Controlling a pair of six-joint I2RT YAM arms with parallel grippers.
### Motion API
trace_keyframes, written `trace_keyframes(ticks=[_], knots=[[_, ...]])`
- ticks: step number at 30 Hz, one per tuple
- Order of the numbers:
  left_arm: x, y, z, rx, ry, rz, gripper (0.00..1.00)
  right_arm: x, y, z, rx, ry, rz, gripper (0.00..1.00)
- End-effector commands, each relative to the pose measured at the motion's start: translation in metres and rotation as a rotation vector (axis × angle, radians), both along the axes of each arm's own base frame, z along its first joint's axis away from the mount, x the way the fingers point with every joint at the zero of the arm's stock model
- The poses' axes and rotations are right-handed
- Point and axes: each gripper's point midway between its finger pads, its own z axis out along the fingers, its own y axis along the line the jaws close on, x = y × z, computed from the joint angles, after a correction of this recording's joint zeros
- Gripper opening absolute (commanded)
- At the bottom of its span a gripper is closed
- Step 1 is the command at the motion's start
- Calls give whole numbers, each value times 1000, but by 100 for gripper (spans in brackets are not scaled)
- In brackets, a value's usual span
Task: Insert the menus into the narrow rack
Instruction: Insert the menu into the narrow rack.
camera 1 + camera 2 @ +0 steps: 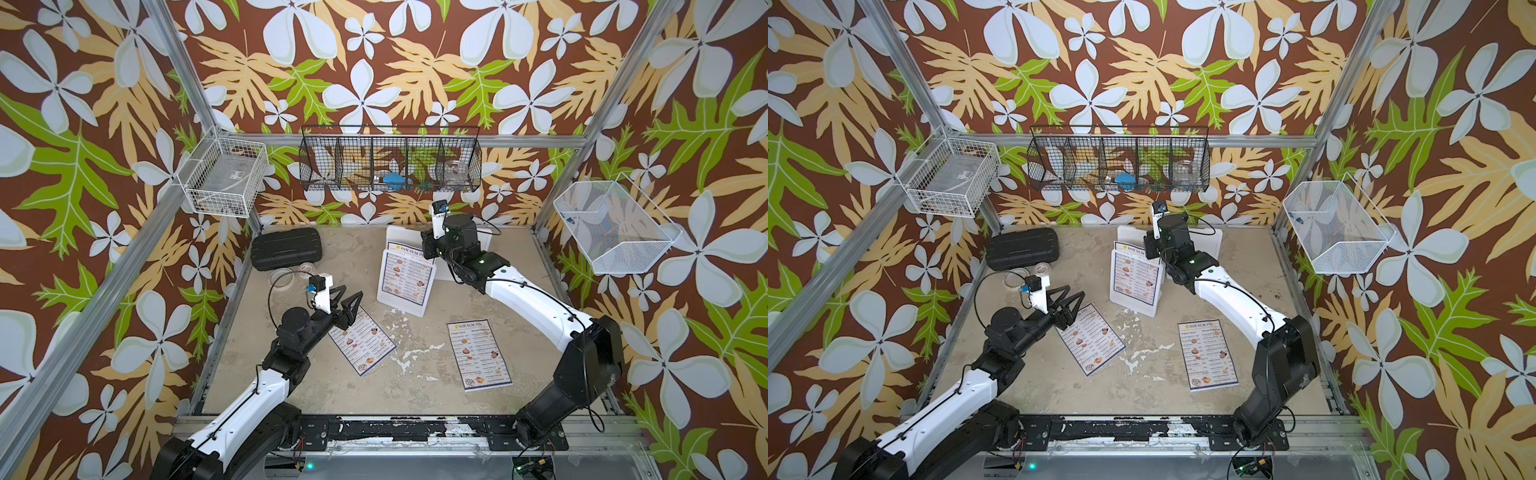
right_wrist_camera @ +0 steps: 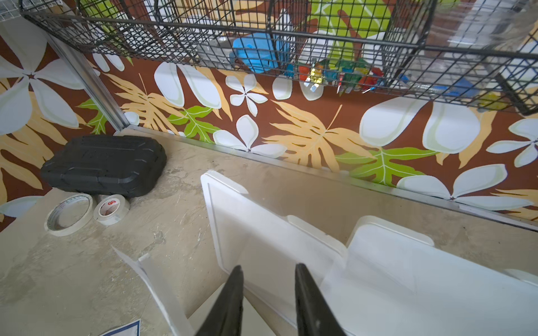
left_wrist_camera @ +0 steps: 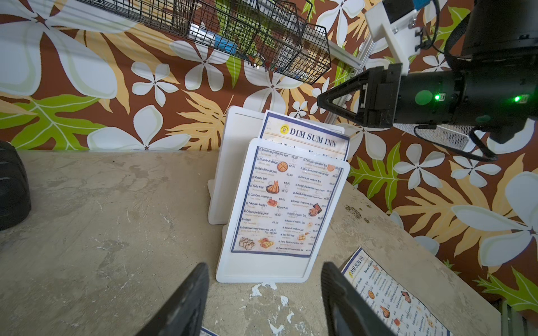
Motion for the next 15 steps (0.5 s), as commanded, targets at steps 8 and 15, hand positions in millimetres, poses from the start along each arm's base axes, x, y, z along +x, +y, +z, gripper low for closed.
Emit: trace_keyframes(ticks=[8,15], knots=[[-1,0,6,-7,-25,-2,63,-3,3,-18,-26,19,-26,32],[-2,1,6,-9,-27,-2,63,-8,6,-27,-38,29,-34,32]])
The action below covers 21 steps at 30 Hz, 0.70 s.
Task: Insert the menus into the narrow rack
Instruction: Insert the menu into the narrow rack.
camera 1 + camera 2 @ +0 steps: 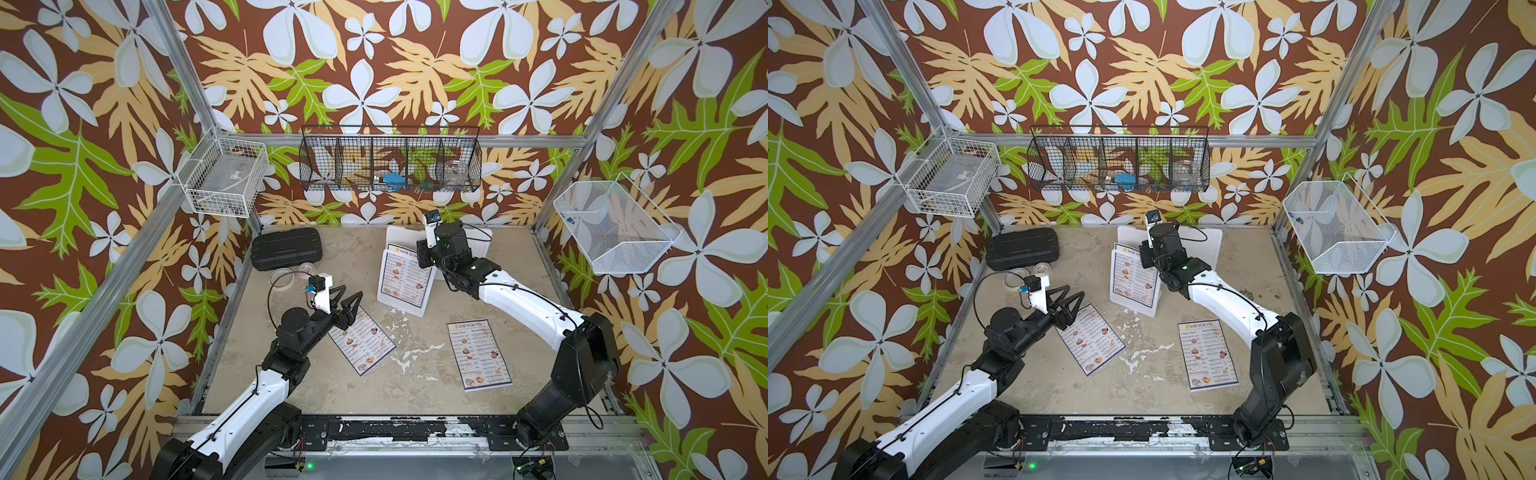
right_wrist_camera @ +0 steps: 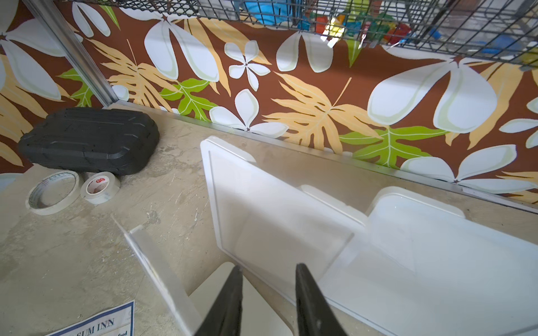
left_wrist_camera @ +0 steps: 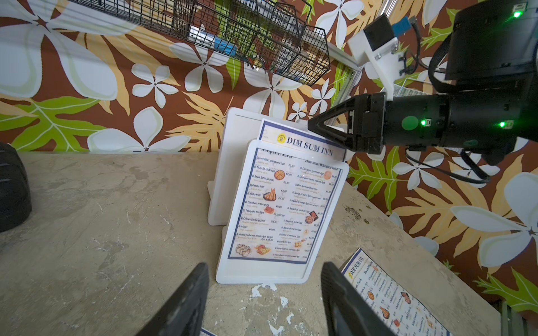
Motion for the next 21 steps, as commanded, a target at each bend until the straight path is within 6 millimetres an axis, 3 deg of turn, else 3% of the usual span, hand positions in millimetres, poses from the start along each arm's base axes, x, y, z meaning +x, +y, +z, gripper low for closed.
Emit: trace_keyframes(ticks=[1,21], knots=[[-1,0,4,-6,-22,-1,63,0,-1,0,8,-11,-23,32],[0,0,4,-7,-22,0,64,-14,3,-25,-5,25,-28,31]])
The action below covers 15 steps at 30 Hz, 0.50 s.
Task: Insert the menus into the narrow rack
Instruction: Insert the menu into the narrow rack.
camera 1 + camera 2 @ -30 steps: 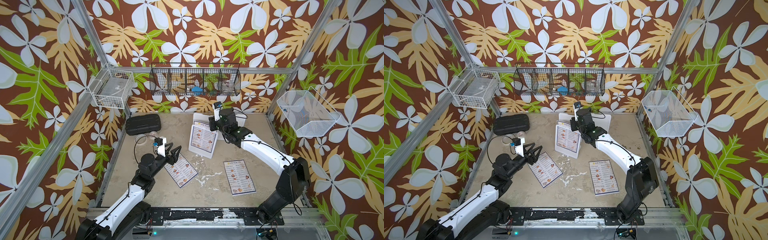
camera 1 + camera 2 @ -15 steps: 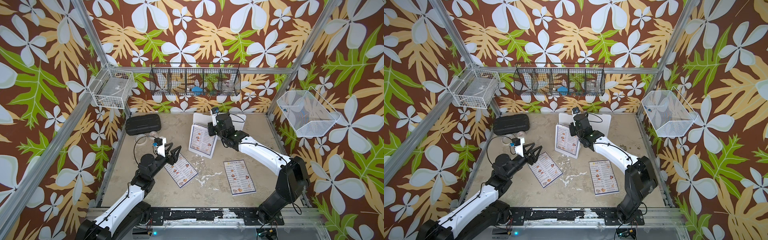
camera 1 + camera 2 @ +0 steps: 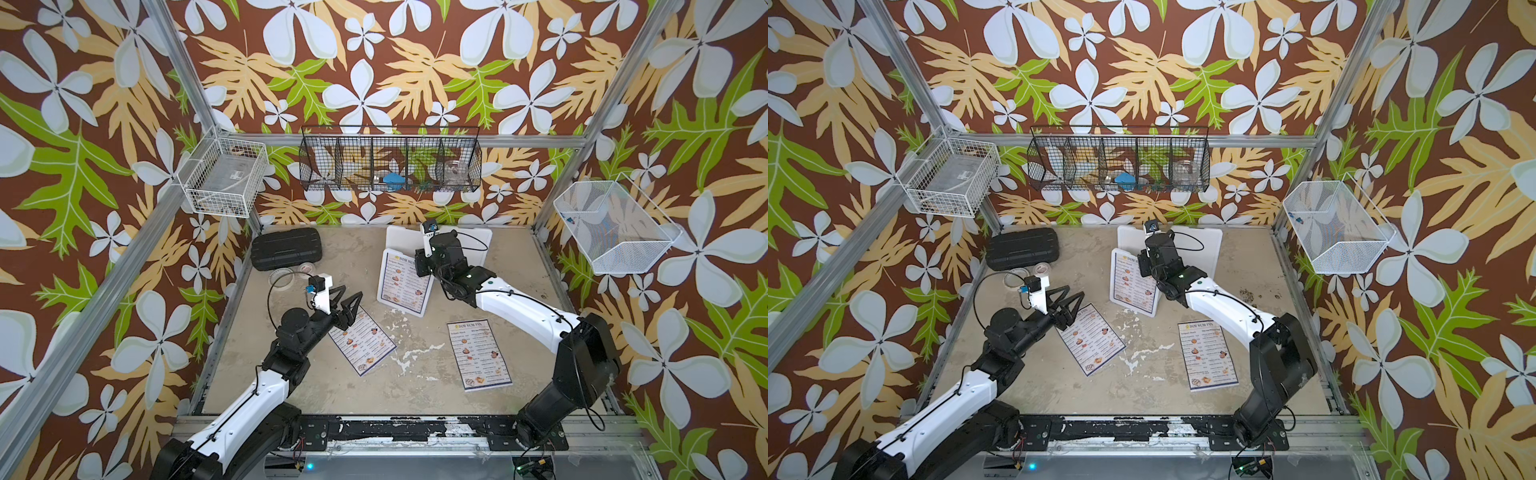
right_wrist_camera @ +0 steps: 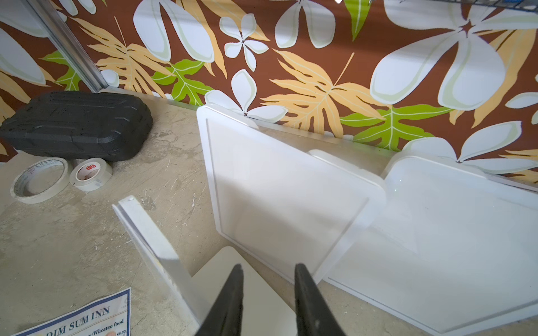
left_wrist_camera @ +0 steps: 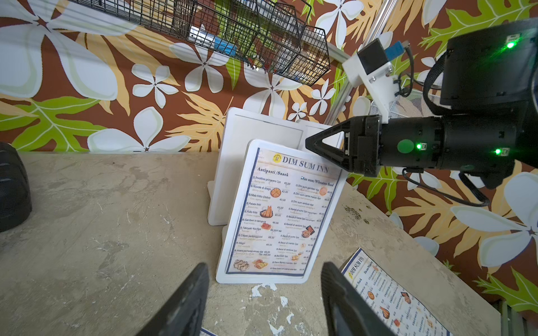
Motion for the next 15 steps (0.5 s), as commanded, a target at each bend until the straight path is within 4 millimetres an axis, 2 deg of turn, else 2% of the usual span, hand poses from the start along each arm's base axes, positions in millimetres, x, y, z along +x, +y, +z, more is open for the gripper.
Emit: trace_keyframes(ticks=[1,5,8,12,15], knots=[[0,0,5,-6,-22,-1,63,-1,0,-2,9,2,-9,31],[-1,0,4,-7,-21,-4,63,-1,0,0,7,-1,-12,31],[1,0,4,-5,-22,1,64,0,-5,21,0,-44,-31,34],[4,-1,4,-2,-26,3,65,-7,-18,54,1,-113,-54,46],[11,-5,1,8,-23,-6,66,-20,-32,66,16,-158,-72,58]])
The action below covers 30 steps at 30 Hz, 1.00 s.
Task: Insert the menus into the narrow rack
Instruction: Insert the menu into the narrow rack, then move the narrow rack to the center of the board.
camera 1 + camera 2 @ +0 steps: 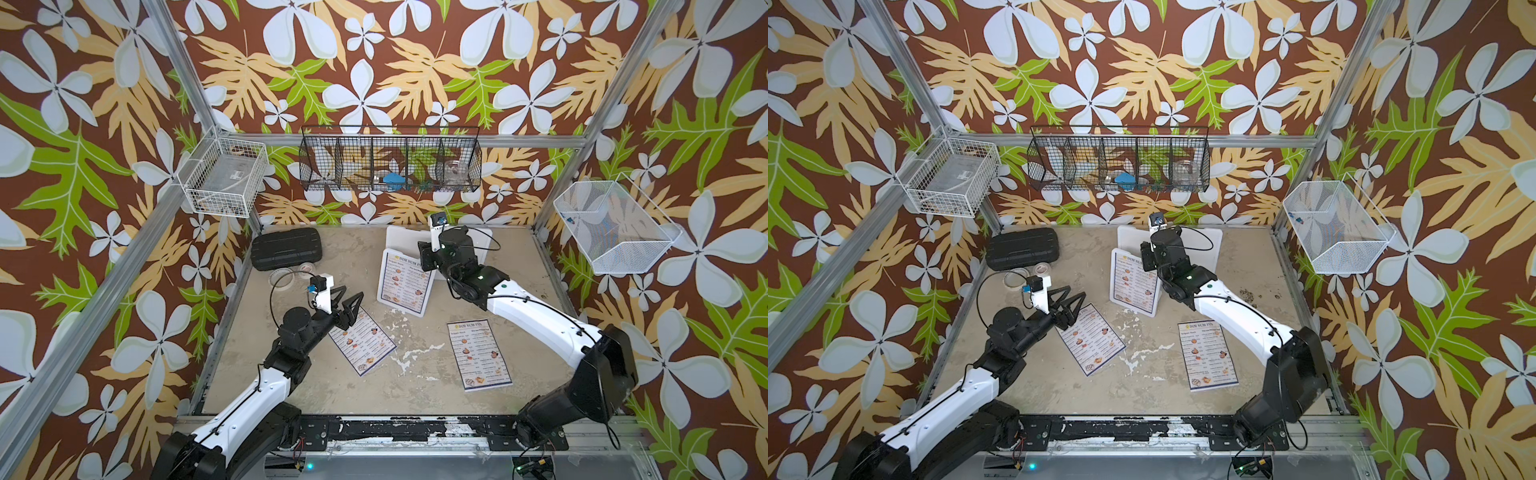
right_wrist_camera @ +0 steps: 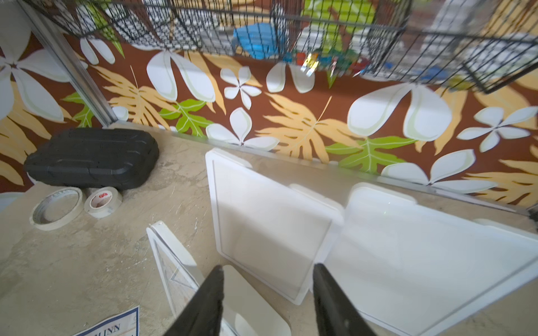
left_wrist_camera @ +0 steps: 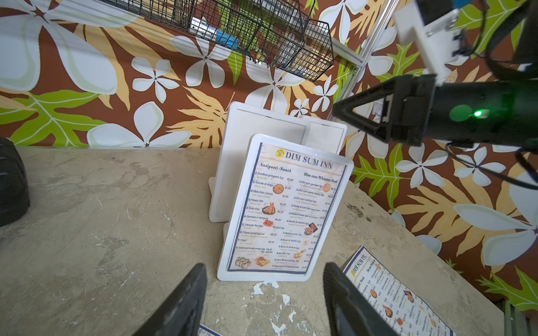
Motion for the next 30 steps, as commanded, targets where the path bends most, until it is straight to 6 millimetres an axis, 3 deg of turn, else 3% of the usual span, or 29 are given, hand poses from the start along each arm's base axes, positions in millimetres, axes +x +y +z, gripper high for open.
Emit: trace_keyframes(ticks=[1,9,15,19,23,30], knots=[[7,-5,10,7,-46,-18,66,-11,-17,9,-6,-44,-41,61],[34,-31,2,50,-78,-112,68,-64,-49,-18,106,-81,-30,74],[49,-41,2,29,-85,-170,69,-97,-49,-46,227,-112,68,83],[66,-50,-4,22,-54,-210,69,-98,-47,-64,236,-77,72,84],[84,-51,-10,-15,-33,-241,68,-93,-30,-78,237,-38,128,83],[99,-66,-22,-26,5,-350,68,-79,-13,-95,220,6,160,82]])
